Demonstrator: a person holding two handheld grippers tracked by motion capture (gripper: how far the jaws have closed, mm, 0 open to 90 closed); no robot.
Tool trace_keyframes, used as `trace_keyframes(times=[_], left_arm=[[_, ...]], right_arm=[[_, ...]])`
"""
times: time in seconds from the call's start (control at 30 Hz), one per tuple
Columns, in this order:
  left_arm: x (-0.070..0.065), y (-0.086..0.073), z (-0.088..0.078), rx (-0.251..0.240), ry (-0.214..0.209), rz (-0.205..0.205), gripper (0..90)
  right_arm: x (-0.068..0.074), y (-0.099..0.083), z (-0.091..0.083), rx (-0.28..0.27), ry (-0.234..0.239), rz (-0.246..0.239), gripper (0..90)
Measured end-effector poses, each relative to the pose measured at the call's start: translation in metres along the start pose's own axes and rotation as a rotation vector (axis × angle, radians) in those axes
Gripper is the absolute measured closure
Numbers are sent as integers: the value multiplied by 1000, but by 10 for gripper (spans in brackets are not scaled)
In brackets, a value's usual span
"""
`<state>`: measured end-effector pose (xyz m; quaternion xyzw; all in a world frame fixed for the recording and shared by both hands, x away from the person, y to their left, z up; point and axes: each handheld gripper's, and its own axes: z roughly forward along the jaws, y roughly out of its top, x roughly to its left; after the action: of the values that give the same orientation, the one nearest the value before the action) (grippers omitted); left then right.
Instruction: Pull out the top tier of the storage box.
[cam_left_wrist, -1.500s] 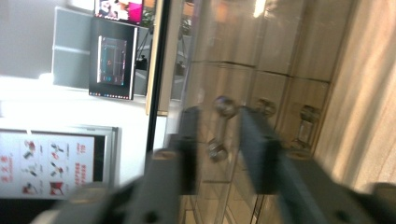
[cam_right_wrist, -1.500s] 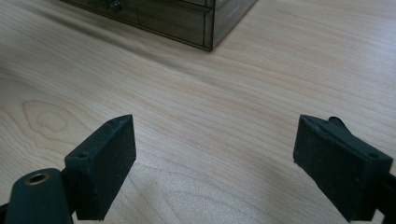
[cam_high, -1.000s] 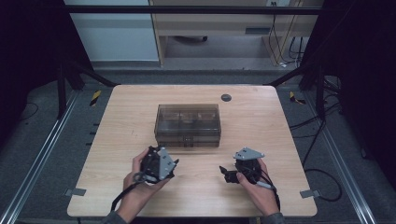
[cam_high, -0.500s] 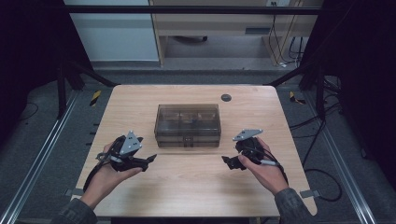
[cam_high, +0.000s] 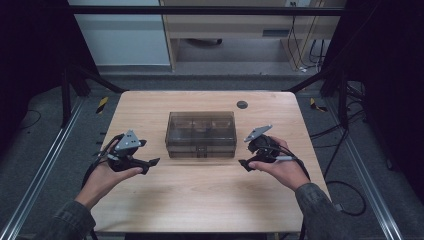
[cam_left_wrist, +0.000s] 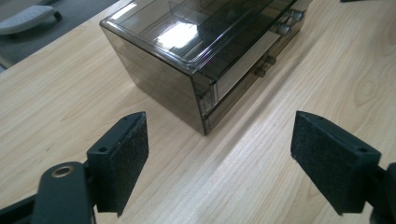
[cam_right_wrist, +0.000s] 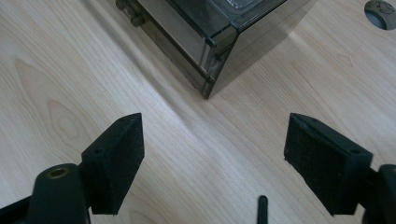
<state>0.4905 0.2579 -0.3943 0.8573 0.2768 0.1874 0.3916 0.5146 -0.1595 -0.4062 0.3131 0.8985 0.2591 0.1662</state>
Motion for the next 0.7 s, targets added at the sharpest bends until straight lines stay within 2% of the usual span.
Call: trace_keyframes(times=[0.07, 0.13, 0.23, 0.33, 0.53, 0.63, 0.7], left_arm=[[0, 1, 0, -7, -50, -17, 193], [-1, 2, 1, 4, -56, 7, 201], [0, 6, 5, 31, -90, 49, 219], [3, 11, 7, 37, -117, 36, 217], [4, 17, 12, 51, -126, 56, 226], [4, 17, 16, 66, -130, 66, 269], [5, 17, 18, 75, -134, 65, 332]], right_arm=[[0, 2, -1, 6, -11, -3, 253], [1, 4, -3, -9, -2, -9, 303], [2, 8, -6, -24, 21, -33, 363], [2, 11, -6, -30, 27, -48, 390], [0, 16, -6, -31, 44, -76, 477], [-1, 18, -6, -21, 45, -97, 538], [-2, 20, -5, -12, 45, -113, 580]])
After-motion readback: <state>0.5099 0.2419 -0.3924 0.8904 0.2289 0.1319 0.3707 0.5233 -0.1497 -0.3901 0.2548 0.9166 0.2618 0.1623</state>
